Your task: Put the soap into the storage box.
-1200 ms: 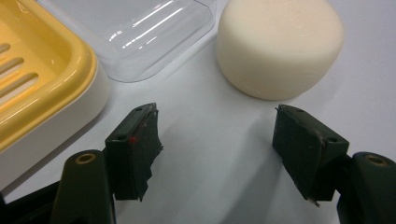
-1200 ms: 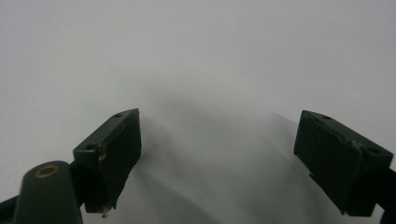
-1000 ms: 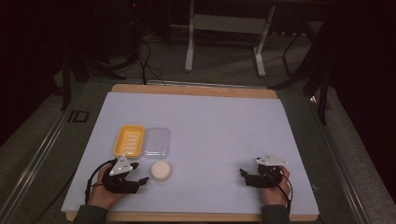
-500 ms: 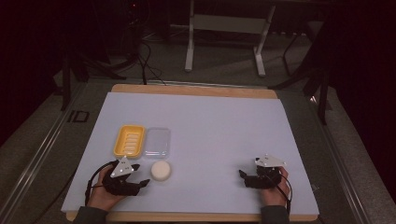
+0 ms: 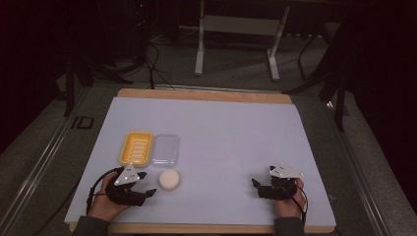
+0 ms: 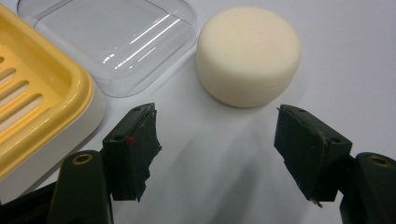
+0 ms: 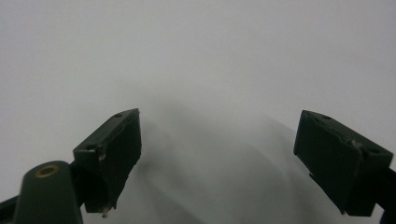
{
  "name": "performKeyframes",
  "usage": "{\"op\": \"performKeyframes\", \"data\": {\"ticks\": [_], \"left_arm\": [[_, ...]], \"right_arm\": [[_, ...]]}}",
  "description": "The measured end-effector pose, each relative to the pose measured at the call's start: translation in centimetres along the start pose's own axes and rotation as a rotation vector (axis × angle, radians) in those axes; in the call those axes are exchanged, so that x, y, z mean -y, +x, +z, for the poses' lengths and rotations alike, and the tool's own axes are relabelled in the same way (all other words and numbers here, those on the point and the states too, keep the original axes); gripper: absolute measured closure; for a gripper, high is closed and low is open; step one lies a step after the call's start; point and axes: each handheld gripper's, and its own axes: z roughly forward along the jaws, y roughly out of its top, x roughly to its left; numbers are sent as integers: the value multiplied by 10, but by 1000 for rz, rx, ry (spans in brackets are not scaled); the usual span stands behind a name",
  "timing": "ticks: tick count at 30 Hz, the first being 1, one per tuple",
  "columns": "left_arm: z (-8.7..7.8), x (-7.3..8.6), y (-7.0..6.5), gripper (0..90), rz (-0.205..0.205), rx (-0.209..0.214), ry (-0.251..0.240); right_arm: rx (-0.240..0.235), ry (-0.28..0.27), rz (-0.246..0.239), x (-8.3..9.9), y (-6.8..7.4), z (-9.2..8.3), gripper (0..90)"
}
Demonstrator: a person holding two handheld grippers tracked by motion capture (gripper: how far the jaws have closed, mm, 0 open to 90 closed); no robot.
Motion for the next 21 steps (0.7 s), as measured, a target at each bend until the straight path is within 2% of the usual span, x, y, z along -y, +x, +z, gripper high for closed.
{"op": "performKeyframes", "data": {"ticks": [4, 6, 9, 16, 21], "left_arm": [[-2, -1, 2, 308, 12, 7, 4], [-2, -1, 3, 310, 22, -6, 6], [-3, -2, 5, 311, 26, 7, 4], [-4, -12, 6, 304, 79, 37, 23], [-3, -19, 7, 300, 113, 49, 56]], "right_arm": [[2, -7, -1, 0, 0, -1, 208], [1, -11, -2, 0, 0, -1, 208], [1, -18, -1, 1, 0, -2, 209], [-4, -43, 14, 2, -1, -4, 211], [-2, -44, 12, 2, -1, -4, 202]]}}
